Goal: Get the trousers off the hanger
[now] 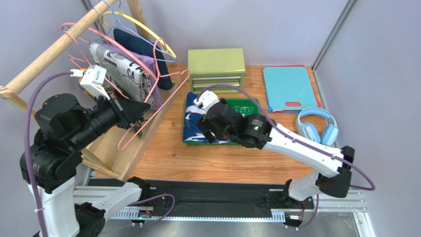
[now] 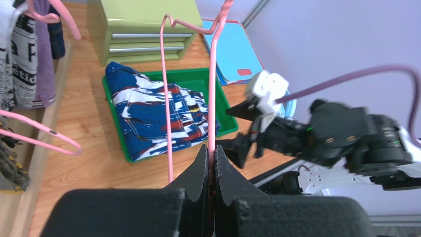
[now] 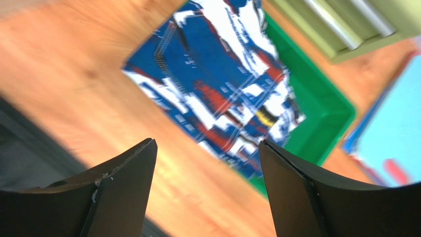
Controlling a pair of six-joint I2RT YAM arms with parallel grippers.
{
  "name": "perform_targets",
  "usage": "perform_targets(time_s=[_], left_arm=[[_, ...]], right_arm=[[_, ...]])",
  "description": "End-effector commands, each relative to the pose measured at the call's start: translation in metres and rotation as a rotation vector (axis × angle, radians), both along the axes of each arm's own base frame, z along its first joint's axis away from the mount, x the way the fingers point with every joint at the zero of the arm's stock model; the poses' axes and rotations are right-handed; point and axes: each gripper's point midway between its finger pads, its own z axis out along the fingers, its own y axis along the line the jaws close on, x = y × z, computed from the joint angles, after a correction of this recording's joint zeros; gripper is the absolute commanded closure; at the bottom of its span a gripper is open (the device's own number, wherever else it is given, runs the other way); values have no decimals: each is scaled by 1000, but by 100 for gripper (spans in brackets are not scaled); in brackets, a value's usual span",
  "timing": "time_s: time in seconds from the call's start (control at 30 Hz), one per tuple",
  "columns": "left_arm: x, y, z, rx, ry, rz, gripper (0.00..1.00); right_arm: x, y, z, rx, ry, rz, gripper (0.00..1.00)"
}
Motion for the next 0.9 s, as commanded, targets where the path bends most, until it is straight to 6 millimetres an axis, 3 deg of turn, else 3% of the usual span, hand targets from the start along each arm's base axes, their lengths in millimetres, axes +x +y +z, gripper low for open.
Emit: perform_targets(time_s=[0.0, 0.03, 0.13, 0.17, 0.2, 0.27, 0.3, 0.43, 0.73, 0.83, 0.87], left_arm=[[11, -17, 14, -52, -3, -54, 100], [11, -22, 12, -62, 13, -74, 100], [14, -36, 13, -111, 64, -123, 100], [15, -39, 13, -123, 77, -133, 100], [18, -42, 11, -128, 96, -141, 100], [17, -46, 12, -141, 107, -156, 100], [17, -47, 12, -145, 113, -161, 100], [17, -54, 10, -164, 142, -196, 100], [12, -59, 10, -178, 138, -236, 100], [9, -61, 10, -189, 143, -249, 100], [8, -60, 10, -191, 139, -250, 100]], right_arm=[[-54, -13, 14, 192, 388, -34, 20], [-69, -5, 23, 248, 457, 10, 20], [-87, 16, 63, 408, 530, 93, 20], [-84, 21, 77, 454, 518, 91, 20], [-77, 28, 108, 553, 480, 90, 19], [-62, 35, 139, 666, 422, 58, 18], [-52, 41, 168, 773, 382, 66, 18], [-21, 57, 211, 998, 333, -28, 16], [-1, 84, 252, 1251, 363, -47, 20], [4, 90, 255, 1292, 375, -67, 29], [6, 92, 255, 1297, 375, -68, 37]])
